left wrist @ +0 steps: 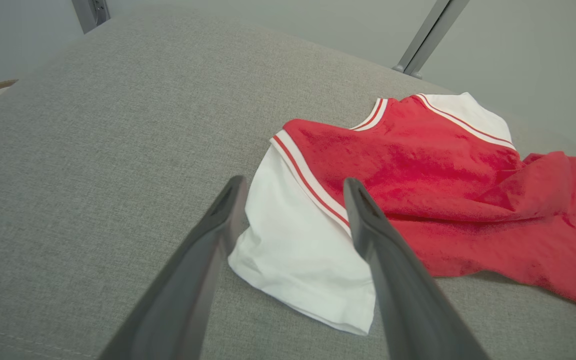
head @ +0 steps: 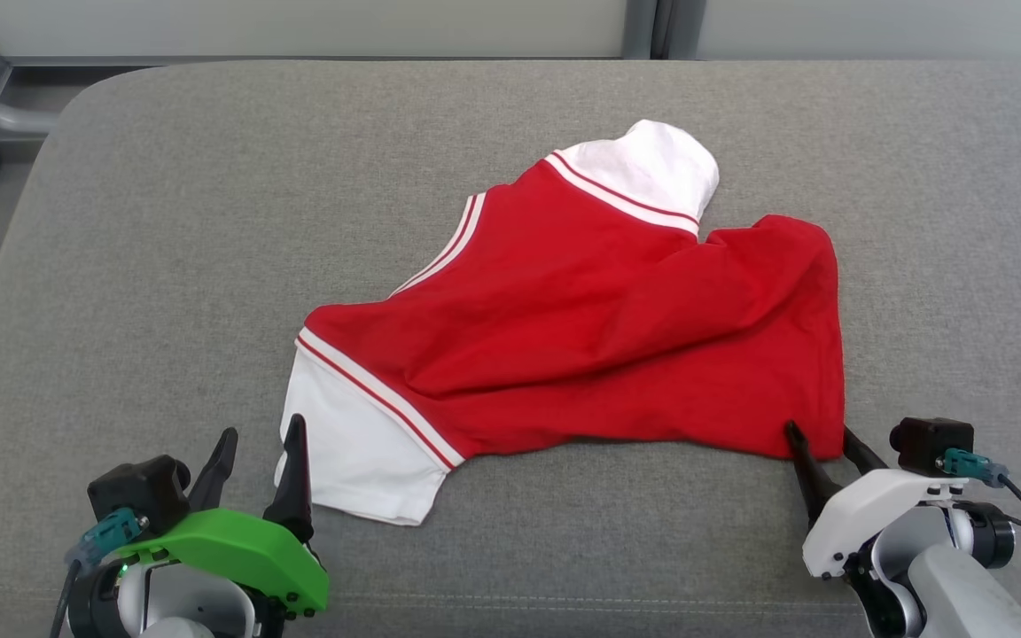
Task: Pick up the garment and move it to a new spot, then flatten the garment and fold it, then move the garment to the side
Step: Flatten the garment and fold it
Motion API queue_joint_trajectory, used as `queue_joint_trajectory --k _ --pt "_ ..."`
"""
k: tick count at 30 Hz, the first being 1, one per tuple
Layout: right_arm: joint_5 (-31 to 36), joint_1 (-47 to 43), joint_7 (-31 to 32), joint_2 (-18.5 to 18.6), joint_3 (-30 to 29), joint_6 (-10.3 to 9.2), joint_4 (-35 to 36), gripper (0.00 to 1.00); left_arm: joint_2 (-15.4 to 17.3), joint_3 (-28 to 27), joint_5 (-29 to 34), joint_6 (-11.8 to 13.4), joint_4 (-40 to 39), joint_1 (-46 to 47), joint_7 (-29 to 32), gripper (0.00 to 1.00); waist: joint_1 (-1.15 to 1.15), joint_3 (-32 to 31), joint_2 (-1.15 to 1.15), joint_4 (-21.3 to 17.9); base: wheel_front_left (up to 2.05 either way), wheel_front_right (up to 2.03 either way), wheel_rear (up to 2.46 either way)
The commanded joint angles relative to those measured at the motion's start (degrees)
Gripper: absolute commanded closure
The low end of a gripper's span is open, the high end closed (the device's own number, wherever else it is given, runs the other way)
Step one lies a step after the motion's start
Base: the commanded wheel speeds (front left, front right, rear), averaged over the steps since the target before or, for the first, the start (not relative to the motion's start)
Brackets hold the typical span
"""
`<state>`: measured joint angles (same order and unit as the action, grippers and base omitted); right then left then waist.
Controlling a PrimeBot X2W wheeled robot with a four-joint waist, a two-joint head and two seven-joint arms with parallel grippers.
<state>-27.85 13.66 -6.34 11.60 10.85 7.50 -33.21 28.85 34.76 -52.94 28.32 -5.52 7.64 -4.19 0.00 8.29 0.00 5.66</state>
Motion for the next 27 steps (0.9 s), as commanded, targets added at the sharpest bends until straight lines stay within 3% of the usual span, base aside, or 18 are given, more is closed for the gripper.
queue_joint_trajectory --k 1,4,5,7,16,21,27 --pt "-0.36 0.93 -0.63 0.69 0.66 -0.02 -0.99 0.52 0.18 -0.28 0.11 0.36 -0.21 -0.28 -0.44 0.00 0.00 0.21 0.00 0.73 0.00 0.00 0.00" --pt "-0.48 2.49 -1.67 1.44 2.47 -0.02 -2.41 0.68 0.00 -0.39 -0.17 0.36 -0.32 -0.62 -0.50 0.00 0.00 0.22 0.00 0.99 0.00 0.00 0.00" --pt "-0.36 2.94 -2.16 1.69 2.96 -0.02 -2.75 0.82 -0.04 -0.44 -0.13 0.38 -0.33 -0.68 -0.53 0.00 0.00 0.23 0.00 1.00 0.00 0.00 0.00" --pt "-0.89 3.53 -2.78 1.79 3.95 -0.02 -3.02 1.00 -0.07 -0.53 -0.21 0.48 -0.39 -0.86 -0.71 0.00 0.00 0.19 0.00 0.86 0.00 0.00 0.00" --pt "-2.19 2.66 -1.46 3.34 3.51 -0.02 0.93 1.00 -0.30 -0.38 -0.68 0.37 -0.28 -1.77 -1.08 0.00 0.00 -0.53 0.00 -2.93 0.00 0.00 0.00" --pt "-2.79 -1.62 4.05 3.35 -0.54 -0.02 8.59 1.00 -0.83 -0.36 -1.04 0.08 0.16 -2.12 -1.57 0.00 0.00 -0.84 0.00 -5.59 0.00 0.00 0.00" --pt "0.00 -9.64 13.39 0.87 -8.95 -0.02 19.51 1.00 -1.62 -0.38 -1.28 -0.34 0.91 -1.99 -2.27 0.00 0.00 -0.81 0.00 -7.21 0.00 0.00 0.00"
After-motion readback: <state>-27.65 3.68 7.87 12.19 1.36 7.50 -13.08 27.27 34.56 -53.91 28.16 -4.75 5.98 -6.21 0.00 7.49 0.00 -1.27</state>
